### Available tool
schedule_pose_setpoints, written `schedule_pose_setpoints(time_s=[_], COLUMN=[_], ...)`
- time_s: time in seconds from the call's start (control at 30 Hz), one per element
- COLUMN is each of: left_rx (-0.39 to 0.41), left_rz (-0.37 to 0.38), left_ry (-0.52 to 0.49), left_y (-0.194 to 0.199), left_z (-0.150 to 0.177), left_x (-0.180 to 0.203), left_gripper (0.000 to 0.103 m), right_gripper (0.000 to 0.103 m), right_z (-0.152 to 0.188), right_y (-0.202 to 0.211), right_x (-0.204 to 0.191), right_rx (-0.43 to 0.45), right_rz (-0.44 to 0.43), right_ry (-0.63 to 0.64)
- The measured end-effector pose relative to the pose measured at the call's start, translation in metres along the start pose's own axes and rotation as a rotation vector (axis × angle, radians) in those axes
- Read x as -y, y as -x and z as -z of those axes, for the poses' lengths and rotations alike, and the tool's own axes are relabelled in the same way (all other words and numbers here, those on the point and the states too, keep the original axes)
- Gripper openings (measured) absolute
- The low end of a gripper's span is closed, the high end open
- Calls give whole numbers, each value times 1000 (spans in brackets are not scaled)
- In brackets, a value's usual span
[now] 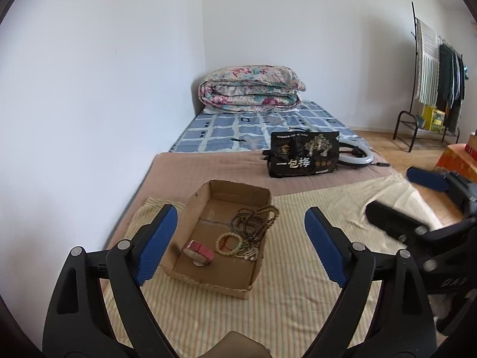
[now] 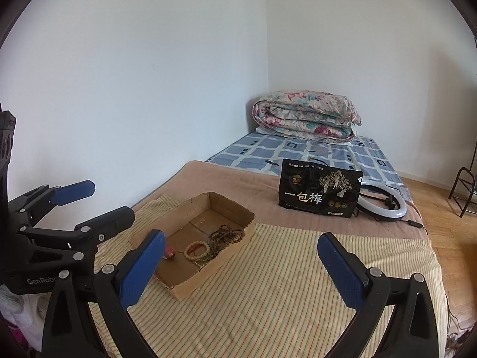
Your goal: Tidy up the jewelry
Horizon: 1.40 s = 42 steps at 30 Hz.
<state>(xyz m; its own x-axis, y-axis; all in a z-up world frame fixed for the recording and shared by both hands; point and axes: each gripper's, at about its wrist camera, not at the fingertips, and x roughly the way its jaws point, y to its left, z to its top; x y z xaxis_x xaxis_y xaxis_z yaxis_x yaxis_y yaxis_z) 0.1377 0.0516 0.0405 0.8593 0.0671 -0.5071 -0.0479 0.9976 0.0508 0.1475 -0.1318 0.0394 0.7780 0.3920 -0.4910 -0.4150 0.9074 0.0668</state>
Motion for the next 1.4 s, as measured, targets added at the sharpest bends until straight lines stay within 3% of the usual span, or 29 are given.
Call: schedule_pose_setpoints(time_s=[0.27, 1.13, 1.27, 1.4], left_rx=[37, 56, 56, 70], left_rz=[-48, -62, -62, -69], left_ry=[-27, -54, -66, -83], left_y=[18, 23, 22, 24], left_z=[5, 8, 7, 8], left_x=[-6, -1, 2, 6], left_gripper=[90, 93, 102, 102], right_gripper=[103, 103, 103, 103], right_z=[0, 8, 7, 7], right_y=[18, 22, 20, 18], right_x=[2, 16, 16, 16], right_rx=[30, 28, 22, 20], right_rz=[-2, 74, 74, 73], right_ry=[-1, -25, -25, -21])
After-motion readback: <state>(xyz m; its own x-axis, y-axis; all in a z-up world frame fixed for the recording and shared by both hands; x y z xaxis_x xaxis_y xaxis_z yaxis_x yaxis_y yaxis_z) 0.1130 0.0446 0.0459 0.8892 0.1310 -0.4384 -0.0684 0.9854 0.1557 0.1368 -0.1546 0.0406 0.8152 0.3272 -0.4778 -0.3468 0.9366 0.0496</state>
